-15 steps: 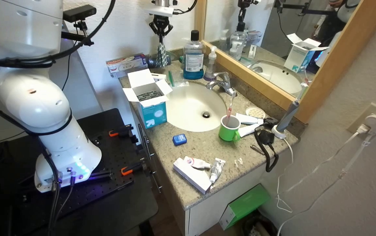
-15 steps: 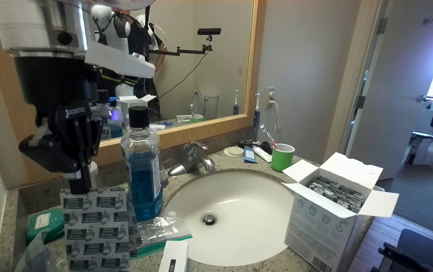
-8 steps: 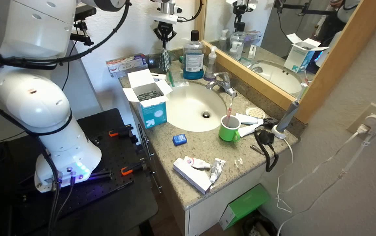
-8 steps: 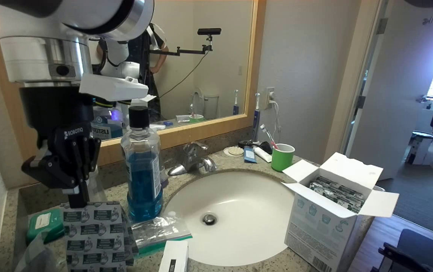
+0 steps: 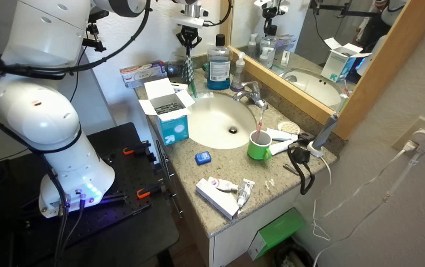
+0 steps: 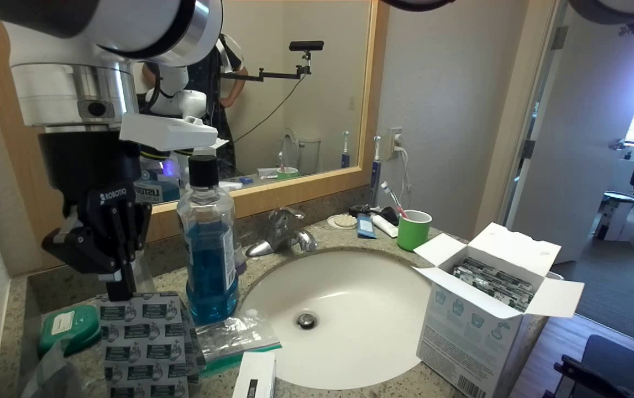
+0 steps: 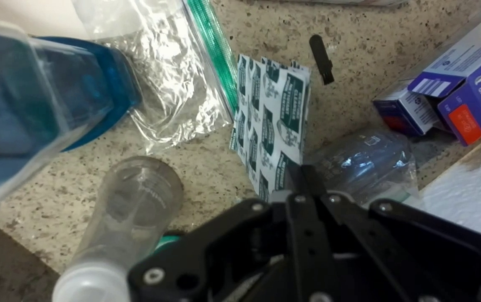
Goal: Remove two things from the box and put them on the left of the sink
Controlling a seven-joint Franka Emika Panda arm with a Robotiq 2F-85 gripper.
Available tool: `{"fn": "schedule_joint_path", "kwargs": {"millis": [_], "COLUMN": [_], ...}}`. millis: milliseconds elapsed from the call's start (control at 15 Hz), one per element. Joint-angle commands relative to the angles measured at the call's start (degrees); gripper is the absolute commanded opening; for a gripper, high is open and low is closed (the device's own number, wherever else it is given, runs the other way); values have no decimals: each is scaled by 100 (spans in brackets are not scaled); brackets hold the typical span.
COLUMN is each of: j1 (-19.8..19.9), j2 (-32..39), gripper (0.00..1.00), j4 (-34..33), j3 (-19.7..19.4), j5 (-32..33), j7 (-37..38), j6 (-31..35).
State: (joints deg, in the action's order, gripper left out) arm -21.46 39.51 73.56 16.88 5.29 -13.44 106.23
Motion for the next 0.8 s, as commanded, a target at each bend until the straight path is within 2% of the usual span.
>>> {"fn": "schedule_joint_path", "kwargs": {"millis": [0,67,133,333,400,467,733], "j1": [-55,-61,-70,-98,-116,-119,-43], "j2": [27,15,14,51,53,53,-293], "gripper": [3,25,5,3,29,31,60], "j4": [-249,-263,-290,-404,-440,-469,-137], "j3": [-94,-106,-110,-110,-115,-110,2], "j5": [-41,-22,-16,-5,-14,-21,10], "j7": [-23,-32,-29,-41,12,1,94], "j6": [-230,-242,-248,-320,-367,-407,-301]}}
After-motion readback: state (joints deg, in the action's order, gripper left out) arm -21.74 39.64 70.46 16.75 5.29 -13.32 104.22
